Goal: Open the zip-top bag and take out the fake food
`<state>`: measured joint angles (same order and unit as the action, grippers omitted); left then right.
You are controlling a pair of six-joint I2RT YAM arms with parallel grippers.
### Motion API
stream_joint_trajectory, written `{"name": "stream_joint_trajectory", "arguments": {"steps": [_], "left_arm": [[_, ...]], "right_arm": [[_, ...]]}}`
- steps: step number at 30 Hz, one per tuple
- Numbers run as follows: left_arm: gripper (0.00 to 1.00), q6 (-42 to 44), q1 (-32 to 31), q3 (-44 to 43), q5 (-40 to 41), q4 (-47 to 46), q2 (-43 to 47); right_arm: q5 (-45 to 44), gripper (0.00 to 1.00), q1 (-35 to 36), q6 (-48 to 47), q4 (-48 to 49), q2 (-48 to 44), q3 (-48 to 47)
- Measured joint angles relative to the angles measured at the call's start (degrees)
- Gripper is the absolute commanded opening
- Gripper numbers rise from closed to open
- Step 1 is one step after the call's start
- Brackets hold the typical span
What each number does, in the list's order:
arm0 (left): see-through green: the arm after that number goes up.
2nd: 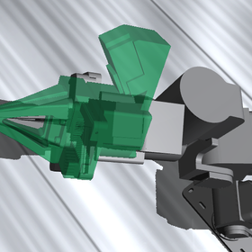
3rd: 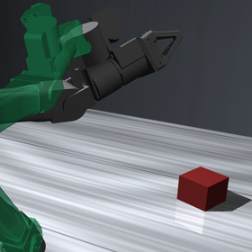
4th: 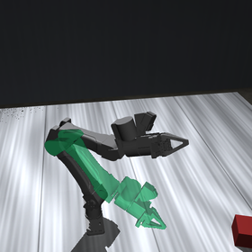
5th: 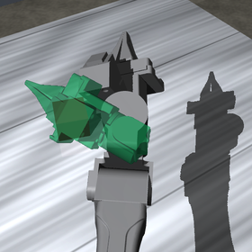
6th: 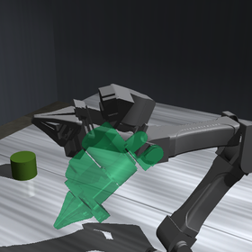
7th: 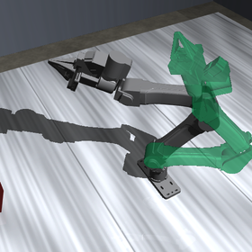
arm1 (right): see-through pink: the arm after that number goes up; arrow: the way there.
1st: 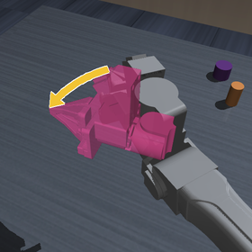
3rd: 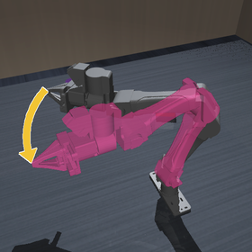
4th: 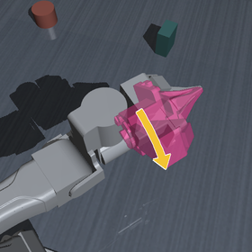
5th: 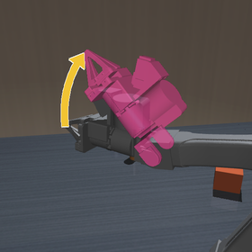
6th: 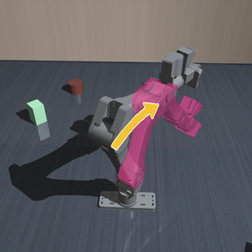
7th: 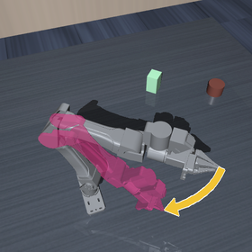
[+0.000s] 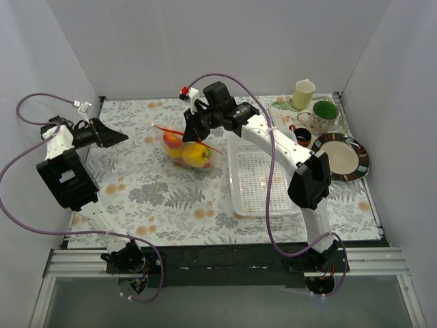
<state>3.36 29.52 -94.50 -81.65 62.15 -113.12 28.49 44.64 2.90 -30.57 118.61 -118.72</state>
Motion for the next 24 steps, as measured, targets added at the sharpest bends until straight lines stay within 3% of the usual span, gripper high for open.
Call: {"name": "stream_joint_trajectory", "arguments": {"steps": [4,10,17,24], "left_arm": [[0.98,7.3,3.8,3.9,-0.5,7.7,0.2],[0.98,12.9,0.4,15.4,-1.8,8.9,8.9],[0.98,37.0,-3.4,25.6,-2.4,13.9,15.2],[0.98,47.6,-4.5,23.7,-2.5,15.4,17.9]], "right_arm": [[0.7,0.01,-0.1,0.2,1.4,0.0,2.3],[2.9,0.01,0.4,0.6,3.0,0.0,4.2],[8.6,0.01,0.6,1.3,4.0,0.0,4.2],[17.0,0.01,1.2,1.4,6.1,-1.6,6.9]]}}
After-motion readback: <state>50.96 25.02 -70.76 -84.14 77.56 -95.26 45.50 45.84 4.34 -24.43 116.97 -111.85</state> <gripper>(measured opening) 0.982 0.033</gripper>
